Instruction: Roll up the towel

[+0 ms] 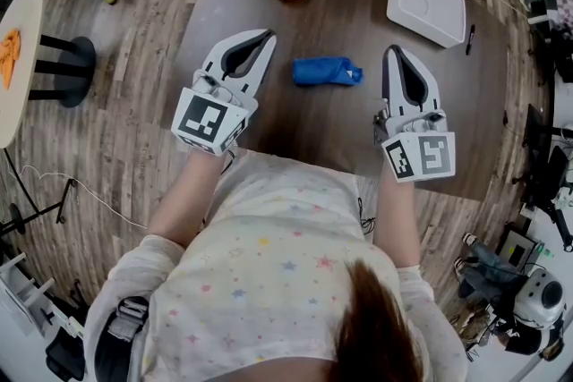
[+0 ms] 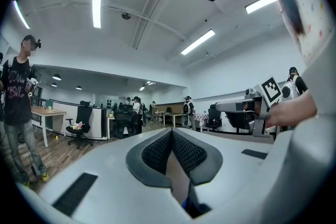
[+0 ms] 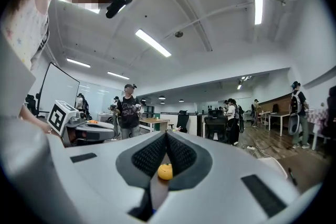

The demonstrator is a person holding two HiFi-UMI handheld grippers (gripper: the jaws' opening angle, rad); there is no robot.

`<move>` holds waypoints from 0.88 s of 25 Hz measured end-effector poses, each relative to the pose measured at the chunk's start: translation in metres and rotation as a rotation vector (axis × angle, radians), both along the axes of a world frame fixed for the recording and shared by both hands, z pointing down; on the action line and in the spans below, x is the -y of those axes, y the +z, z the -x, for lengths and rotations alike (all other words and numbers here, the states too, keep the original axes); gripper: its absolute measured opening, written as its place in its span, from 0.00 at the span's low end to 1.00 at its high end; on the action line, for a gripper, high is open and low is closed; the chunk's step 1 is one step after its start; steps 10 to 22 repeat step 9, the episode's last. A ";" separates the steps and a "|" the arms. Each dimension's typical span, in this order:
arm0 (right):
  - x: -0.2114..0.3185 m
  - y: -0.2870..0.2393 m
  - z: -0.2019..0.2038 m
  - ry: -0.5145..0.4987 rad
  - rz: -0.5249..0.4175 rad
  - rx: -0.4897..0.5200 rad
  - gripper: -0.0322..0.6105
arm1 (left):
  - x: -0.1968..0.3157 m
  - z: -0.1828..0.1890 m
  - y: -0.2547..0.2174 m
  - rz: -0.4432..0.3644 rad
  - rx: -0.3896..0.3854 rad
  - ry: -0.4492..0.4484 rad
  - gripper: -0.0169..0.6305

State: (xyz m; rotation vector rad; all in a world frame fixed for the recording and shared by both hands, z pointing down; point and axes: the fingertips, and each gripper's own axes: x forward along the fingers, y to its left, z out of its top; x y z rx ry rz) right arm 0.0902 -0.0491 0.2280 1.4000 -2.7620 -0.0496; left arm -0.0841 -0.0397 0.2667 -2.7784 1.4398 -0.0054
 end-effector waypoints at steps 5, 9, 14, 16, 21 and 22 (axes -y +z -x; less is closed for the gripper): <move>-0.001 -0.003 -0.009 0.024 0.003 0.041 0.05 | -0.002 -0.003 0.001 0.008 -0.007 0.007 0.05; -0.002 -0.003 -0.013 0.035 0.001 0.047 0.05 | -0.003 -0.006 0.001 0.009 -0.002 0.012 0.05; -0.002 -0.003 -0.013 0.035 0.001 0.047 0.05 | -0.003 -0.006 0.001 0.009 -0.002 0.012 0.05; -0.002 -0.003 -0.013 0.035 0.001 0.047 0.05 | -0.003 -0.006 0.001 0.009 -0.002 0.012 0.05; -0.002 -0.003 -0.013 0.035 0.001 0.047 0.05 | -0.003 -0.006 0.001 0.009 -0.002 0.012 0.05; -0.002 -0.003 -0.013 0.035 0.001 0.047 0.05 | -0.003 -0.006 0.001 0.009 -0.002 0.012 0.05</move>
